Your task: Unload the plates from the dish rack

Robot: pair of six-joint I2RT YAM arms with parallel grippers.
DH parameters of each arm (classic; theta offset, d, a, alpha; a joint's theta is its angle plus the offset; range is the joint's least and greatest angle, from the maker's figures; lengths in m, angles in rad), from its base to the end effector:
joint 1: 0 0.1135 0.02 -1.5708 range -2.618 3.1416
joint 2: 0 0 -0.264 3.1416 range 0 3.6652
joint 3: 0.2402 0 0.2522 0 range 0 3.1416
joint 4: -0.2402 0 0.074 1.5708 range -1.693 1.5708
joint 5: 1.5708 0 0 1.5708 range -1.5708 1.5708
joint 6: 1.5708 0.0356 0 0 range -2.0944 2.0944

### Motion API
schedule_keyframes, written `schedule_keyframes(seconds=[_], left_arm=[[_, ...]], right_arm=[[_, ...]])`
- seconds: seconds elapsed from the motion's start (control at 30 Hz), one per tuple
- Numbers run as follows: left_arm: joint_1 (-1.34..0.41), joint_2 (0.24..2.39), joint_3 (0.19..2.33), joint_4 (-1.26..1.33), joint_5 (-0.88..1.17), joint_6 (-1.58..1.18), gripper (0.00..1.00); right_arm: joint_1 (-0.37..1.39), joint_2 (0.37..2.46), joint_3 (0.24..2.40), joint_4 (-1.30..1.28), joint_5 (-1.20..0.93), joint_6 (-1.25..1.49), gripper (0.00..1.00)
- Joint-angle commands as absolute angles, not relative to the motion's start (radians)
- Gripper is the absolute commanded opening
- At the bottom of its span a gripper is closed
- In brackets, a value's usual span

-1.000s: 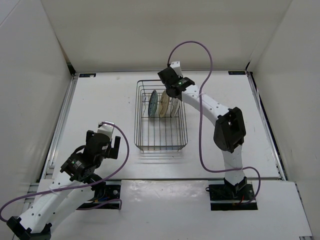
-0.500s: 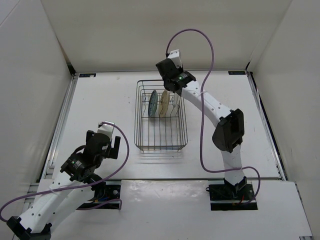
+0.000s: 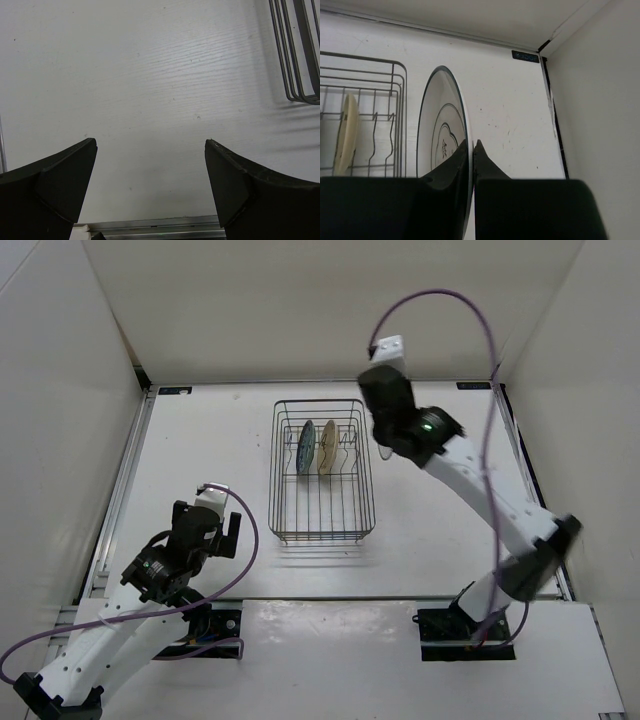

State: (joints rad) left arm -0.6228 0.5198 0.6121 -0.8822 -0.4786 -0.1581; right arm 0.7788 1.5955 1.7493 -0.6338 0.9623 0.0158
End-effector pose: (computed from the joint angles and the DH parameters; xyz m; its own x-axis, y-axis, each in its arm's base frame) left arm 0.0937 -0.0471 0.2519 -0.6098 0.2659 -0.7466 0.1605 0.9640 0.2122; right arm 0.2647 0.2202 0.4307 -0.3268 -0.3098 -0.8929 0.1217 0.9231 -0.3648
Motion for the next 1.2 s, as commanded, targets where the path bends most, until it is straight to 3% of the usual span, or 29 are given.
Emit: schedule_keyframes(seconds=[0.0, 0.13, 0.17, 0.2, 0.43, 0.73, 0.9, 1.17], left_arm=[[-0.617, 0.52, 0.609, -0.877, -0.472, -0.164, 1.0], [-0.618, 0.531, 0.609, -0.881, -0.471, -0.169, 1.0], [-0.62, 0.531, 0.611, -0.877, -0.471, -0.164, 1.0], [-0.62, 0.534, 0.611, -0.879, -0.472, -0.164, 1.0], [-0.618, 0.548, 0.614, -0.879, -0.469, -0.164, 1.0], [-0.618, 0.557, 0.614, -0.882, -0.483, -0.163, 1.0], [-0.618, 0.571, 0.615, -0.881, -0.483, -0.163, 1.0], [-0.618, 0.578, 0.615, -0.879, -0.48, -0.163, 1.0]], right_arm=[[0.769, 1.393, 1.657, -0.719, 0.819, 0.148, 0.0], [0.769, 1.068, 1.355, -0.68, 0.472, 0.261, 0.0], [0.772, 0.929, 1.306, -0.663, 0.284, 0.297, 0.0], [0.775, 0.887, 1.175, -0.625, 0.229, 0.313, 0.0], [0.773, 0.569, 0.888, -0.588, -0.124, 0.515, 0.0], [0.773, 0.474, 0.44, -0.393, -0.27, 0.816, 0.0], [0.775, 0.459, 0.177, -0.03, -0.279, 0.978, 0.0], [0.773, 0.509, -0.032, 0.205, -0.201, 1.127, 0.0]])
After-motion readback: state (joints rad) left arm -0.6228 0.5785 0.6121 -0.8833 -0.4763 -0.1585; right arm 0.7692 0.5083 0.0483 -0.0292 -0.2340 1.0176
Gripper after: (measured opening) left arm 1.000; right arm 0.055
